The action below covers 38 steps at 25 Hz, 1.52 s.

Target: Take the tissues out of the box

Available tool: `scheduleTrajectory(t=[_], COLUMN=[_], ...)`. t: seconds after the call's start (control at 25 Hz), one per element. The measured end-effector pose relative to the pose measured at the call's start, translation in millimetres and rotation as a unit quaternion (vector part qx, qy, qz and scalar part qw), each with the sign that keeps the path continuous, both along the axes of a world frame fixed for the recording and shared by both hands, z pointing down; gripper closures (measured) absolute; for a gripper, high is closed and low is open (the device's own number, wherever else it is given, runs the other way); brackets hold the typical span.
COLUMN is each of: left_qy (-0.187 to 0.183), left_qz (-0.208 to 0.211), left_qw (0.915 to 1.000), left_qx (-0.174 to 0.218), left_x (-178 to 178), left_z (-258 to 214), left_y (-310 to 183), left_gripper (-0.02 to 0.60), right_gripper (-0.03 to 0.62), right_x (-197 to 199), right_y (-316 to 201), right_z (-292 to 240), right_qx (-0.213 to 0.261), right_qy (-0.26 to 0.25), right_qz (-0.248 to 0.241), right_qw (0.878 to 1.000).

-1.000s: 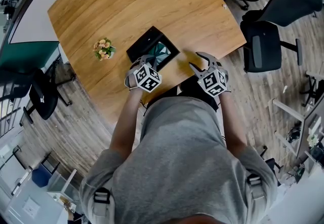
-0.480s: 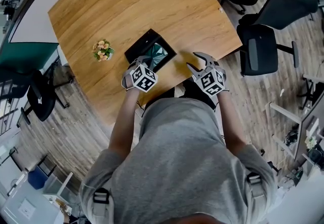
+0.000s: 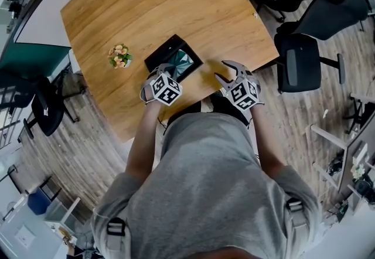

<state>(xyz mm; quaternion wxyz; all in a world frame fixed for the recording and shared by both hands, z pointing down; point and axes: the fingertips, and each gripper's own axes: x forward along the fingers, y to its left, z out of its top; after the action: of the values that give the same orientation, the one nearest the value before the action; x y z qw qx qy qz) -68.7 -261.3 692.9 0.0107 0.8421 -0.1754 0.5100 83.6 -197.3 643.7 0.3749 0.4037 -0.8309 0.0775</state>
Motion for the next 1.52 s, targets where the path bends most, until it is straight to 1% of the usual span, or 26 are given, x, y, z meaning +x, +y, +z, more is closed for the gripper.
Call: scheduleTrajectory(t=[0.32,0.68,1.04,1.32,1.52], left_qy=[-0.005,-0.017,-0.025,-0.028,-0.031], left_qz=[-0.008,-0.025,-0.039,-0.06,-0.073], left_qw=[0.9999,0.999,0.9977,0.9961,0.9946], left_qx=[0.011,0.033,0.049,0.059,0.068], left_x=[7,10,13,13,20], left_z=[-15,-39,-61,-80,-89], left_y=[0,0,-6,-5,2], left_gripper=[0.563,0.563,0.563,0.563,0.563], right_gripper=[0.378,0.379,0.379,0.381,0.381], right_x=[7,15,27,39,48], right_y=[1,-1,1,0,0], right_z=[-6,-17,-12,-13,-14], right_qx=[0.004,0.015,0.014,0.015,0.019], right_qy=[-0.006,-0.016,-0.03,-0.04,-0.047], right_qz=[-0.01,-0.037,-0.051,-0.064,-0.073], right_qw=[1.0,0.999,0.998,0.997,0.996])
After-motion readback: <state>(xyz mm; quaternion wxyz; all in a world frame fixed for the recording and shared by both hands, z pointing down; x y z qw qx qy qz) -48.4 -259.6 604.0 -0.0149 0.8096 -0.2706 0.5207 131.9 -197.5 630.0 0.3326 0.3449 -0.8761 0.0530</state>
